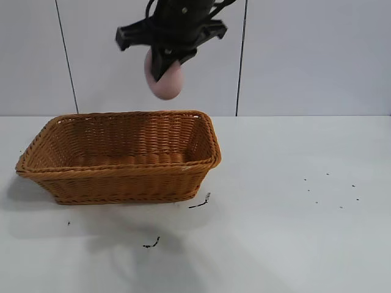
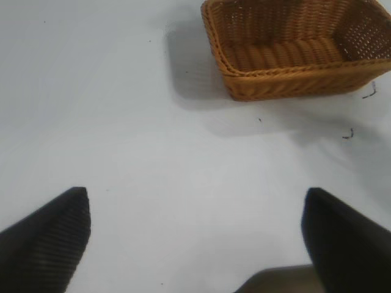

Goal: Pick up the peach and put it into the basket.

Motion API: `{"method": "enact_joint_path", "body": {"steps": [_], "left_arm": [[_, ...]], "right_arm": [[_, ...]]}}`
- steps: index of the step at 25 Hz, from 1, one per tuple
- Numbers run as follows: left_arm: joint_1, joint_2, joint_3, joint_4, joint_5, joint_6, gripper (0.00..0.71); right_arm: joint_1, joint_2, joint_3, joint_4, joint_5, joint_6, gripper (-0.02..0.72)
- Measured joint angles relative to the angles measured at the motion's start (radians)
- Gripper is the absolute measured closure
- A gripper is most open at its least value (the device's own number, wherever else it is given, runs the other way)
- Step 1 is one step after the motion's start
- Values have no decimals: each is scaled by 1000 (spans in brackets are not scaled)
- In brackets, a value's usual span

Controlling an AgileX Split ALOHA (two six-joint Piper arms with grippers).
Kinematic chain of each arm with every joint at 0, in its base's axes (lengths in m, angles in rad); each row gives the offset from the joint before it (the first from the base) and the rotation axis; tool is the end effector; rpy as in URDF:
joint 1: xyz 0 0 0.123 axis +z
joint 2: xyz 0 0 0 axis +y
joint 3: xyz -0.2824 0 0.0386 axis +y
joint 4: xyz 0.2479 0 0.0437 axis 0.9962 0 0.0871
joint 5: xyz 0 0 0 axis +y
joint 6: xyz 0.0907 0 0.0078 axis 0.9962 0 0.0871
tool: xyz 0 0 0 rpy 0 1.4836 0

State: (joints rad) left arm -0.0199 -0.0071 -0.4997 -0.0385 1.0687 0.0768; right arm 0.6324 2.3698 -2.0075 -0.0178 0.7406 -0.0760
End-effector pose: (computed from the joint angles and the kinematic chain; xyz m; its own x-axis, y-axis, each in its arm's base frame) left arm -0.0063 -0.0029 0.2765 -0.4530 0.0672 -0.8890 0.0764 0.9964 0.0364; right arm 0.4237 0.3091 0.1679 -0.6306 -0.5724 -0.5241 -0.6446 0.7624 -0.0571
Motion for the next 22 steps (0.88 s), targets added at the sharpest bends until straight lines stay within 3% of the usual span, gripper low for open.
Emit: {"method": "enact_joint_path", "body": {"steps": [2,4,5,8,10,13,22], "left_arm": [[0,0,0,0,0,0,18],[0,0,0,0,0,0,18],[0,0,0,0,0,0,18],[0,0,0,0,0,0,18],[0,0,0,0,0,0,18],[0,0,0,0,0,0,18],[0,0,0,0,0,0,18]], "right_arm": [[0,13,0,2,-2,-2,643],[0,17,0,8,-3,-3,568],[0,18,0,9,-4,-3,495],[0,16,0,18,-1,-5,175],[0,11,0,18,17,-21,73],[0,-2,-20,18,71,-53,24],[-23,-35,-273,23,235,-40,14]]}}
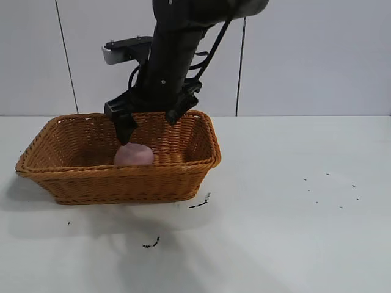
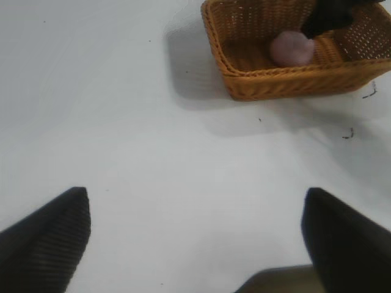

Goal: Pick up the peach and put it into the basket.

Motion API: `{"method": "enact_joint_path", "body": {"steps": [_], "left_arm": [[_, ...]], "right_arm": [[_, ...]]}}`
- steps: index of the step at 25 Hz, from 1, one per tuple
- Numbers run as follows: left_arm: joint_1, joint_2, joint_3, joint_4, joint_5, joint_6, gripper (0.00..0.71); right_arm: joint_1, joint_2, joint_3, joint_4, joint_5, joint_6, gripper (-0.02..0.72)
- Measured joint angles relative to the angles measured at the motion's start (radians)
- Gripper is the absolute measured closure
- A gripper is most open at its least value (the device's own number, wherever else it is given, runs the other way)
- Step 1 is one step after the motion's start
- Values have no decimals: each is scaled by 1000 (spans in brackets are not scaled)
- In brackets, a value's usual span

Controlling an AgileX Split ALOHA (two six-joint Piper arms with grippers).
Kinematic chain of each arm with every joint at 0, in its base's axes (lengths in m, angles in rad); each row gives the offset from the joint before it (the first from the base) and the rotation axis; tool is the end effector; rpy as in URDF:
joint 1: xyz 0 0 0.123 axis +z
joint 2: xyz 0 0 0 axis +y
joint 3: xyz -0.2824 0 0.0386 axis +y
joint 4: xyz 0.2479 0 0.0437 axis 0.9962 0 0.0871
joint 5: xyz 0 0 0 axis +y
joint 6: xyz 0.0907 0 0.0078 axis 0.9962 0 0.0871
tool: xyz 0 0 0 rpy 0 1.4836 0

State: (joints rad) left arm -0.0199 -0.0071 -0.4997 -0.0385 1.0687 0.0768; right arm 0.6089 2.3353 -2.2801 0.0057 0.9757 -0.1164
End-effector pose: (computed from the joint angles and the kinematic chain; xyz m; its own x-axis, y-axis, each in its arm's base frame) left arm -0.0063 -0.0029 0.2765 -0.4530 0.0672 -0.8890 0.0764 0.9964 0.0364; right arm 0.4317 0.3015 0.2563 -0.5951 -0.5527 -0.5835 -0.6456 0.7611 -0.0625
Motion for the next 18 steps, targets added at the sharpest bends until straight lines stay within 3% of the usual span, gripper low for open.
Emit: {"method": "enact_joint_path", "body": {"steps": [5,18], "left_arm": [[0,0,0,0,0,0,18],[0,0,0,0,0,0,18]], "right_arm": [[-98,-1,-44,1,29,28,14],[-495,-6,-44,-6,124,29,14]]}}
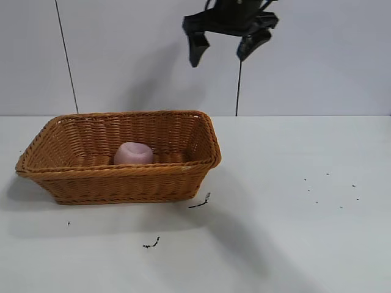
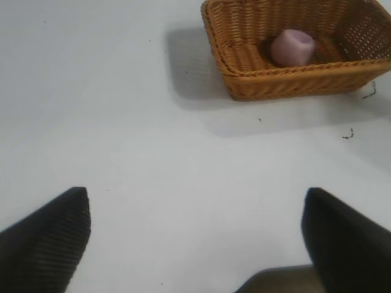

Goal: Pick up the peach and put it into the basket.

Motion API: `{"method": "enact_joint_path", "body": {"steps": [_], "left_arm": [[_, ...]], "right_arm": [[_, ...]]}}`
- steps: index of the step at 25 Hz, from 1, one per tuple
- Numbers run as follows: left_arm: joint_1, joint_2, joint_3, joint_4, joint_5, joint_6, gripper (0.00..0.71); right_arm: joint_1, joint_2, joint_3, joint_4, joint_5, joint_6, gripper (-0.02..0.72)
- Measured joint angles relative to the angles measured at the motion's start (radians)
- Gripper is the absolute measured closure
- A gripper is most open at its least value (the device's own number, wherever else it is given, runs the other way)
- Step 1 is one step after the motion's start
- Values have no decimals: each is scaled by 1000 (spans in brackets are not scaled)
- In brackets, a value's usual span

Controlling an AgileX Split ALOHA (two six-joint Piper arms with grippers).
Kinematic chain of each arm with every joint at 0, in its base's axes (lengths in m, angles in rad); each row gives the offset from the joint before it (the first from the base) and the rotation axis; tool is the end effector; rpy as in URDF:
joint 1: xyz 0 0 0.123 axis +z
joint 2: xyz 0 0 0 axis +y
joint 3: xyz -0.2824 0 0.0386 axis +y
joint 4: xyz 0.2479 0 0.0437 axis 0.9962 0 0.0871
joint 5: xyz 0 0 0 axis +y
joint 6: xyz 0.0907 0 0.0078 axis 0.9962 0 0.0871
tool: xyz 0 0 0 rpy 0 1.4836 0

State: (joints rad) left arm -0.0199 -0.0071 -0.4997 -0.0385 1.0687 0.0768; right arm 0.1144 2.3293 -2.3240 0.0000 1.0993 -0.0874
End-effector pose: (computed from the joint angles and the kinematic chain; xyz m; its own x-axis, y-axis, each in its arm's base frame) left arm -0.0063 -0.0029 0.2765 -0.4530 0.0672 -0.8890 0.0764 0.9964 0.0364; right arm 0.5147 0.0591 0.2663 -0.8320 -0.1835 -0.5236 -0.1875 0.9812 -0.0459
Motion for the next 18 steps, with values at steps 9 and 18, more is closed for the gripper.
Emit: {"method": "enact_joint_path", "body": {"steps": [9,18], "left_arm": [[0,0,0,0,0,0,18],[0,0,0,0,0,0,18]], "right_arm": [[-53,-98,16,11,104,0,14],[-53,-357,271,14,116,31,14]]}}
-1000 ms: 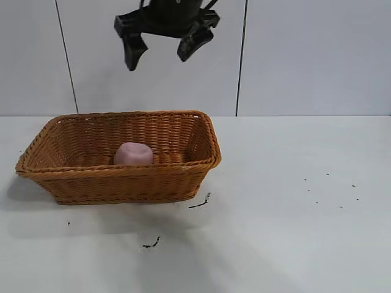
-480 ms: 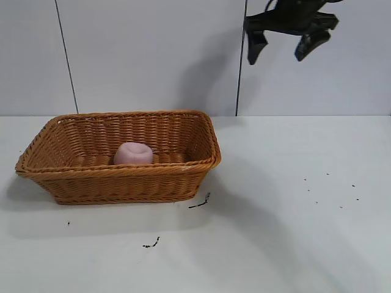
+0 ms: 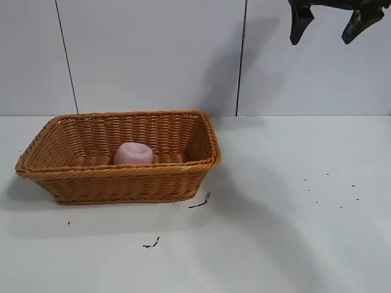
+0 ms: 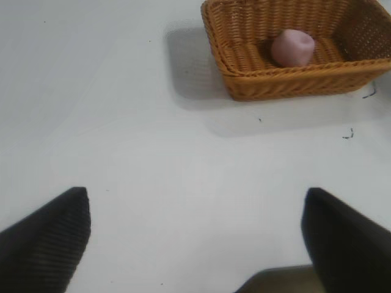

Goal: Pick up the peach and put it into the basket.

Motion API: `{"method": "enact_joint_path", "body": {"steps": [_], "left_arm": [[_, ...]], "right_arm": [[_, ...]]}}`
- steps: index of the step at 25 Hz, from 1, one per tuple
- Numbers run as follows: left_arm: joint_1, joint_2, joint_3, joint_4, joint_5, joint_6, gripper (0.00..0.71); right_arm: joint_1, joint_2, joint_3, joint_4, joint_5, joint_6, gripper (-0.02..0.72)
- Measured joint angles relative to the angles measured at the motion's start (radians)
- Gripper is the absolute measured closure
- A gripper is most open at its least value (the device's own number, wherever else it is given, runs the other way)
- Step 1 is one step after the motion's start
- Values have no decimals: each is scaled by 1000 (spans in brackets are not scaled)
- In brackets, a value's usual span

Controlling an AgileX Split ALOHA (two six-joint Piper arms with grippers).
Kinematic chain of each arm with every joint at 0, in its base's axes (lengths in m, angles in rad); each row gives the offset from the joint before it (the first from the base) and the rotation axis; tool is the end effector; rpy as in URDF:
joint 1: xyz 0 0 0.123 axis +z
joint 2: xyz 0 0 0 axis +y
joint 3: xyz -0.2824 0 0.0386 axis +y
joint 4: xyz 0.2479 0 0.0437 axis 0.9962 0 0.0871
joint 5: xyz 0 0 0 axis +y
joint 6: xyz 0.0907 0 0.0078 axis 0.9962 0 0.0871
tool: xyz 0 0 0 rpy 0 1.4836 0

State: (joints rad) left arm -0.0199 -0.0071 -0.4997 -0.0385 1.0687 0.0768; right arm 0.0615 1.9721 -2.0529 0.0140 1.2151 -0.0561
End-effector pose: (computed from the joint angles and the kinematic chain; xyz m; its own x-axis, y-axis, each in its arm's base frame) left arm -0.0063 -0.0029 0.2765 -0.4530 0.0672 -0.8890 0.0764 0.9964 0.0364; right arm 0.4339 0.0279 0.3526 -0.8597 -0.1042 -0.5000 -0.1122 0.9936 -0.0143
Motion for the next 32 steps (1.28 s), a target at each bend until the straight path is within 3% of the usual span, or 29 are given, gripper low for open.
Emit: {"method": "enact_joint_path", "body": {"steps": [16,21,26,32], "left_arm": [[0,0,0,0,0,0,18],[0,0,0,0,0,0,18],[0,0,0,0,0,0,18],[0,0,0,0,0,0,18]], "right_arm": [[0,-980,1041,-6,-1,45,14],[0,-1327,1335,-6,-109,45,14],[0,-1645,1506,-6,-155,45,14],[0,-1872,1553,-6,-191,45,14]]}}
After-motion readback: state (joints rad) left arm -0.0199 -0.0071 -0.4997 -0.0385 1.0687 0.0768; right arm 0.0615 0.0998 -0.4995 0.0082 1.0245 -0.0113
